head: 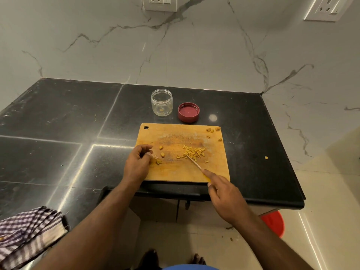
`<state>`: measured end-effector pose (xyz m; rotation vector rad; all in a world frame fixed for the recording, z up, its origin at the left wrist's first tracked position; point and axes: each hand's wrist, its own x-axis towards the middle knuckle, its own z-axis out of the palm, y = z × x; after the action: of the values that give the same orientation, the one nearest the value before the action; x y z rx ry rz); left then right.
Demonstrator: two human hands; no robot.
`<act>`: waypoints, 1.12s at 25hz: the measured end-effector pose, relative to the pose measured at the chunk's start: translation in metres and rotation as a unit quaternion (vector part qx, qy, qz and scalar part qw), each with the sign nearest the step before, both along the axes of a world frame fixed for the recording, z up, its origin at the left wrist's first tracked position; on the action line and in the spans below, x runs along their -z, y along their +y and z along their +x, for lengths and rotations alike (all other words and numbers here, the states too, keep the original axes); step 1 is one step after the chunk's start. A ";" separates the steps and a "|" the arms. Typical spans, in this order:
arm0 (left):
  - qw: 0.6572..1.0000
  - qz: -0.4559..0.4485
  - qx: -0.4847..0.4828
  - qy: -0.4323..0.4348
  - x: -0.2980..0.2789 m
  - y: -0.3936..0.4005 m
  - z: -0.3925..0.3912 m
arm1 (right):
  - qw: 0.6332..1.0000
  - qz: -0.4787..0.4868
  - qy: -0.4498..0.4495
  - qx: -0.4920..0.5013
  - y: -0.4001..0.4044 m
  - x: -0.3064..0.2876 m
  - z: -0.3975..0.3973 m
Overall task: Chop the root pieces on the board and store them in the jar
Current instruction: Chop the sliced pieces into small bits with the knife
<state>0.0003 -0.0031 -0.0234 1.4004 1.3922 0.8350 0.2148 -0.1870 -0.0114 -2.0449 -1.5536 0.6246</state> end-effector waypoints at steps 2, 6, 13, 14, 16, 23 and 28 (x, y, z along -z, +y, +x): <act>1.000 0.005 -0.013 0.005 -0.002 0.002 -0.005 | 0.999 0.024 0.038 0.007 -0.001 -0.001 -0.002; 0.992 0.043 -0.001 0.117 -0.008 0.001 -0.013 | 0.995 0.039 0.089 0.023 0.000 -0.004 -0.017; 0.944 0.108 0.107 0.292 -0.010 -0.004 -0.006 | 0.993 0.038 0.109 0.028 0.012 -0.002 -0.032; 0.938 0.115 0.116 0.306 -0.010 -0.004 -0.004 | 0.993 0.037 0.111 0.029 0.012 -0.002 -0.034; 0.936 0.114 0.123 0.309 -0.011 -0.003 0.000 | 0.992 0.038 0.113 0.032 0.011 -0.003 -0.037; 0.953 0.096 0.155 0.241 -0.015 -0.004 0.021 | 0.992 0.031 0.104 0.062 0.006 -0.001 -0.034; 0.950 0.090 0.164 0.249 -0.010 -0.004 0.027 | 1.000 -0.005 0.013 0.006 0.012 -0.006 -0.038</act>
<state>0.0277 -0.0069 -0.0130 2.0201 1.4107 0.4075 0.1771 -0.1747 -0.0058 -2.0431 -1.5246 0.6527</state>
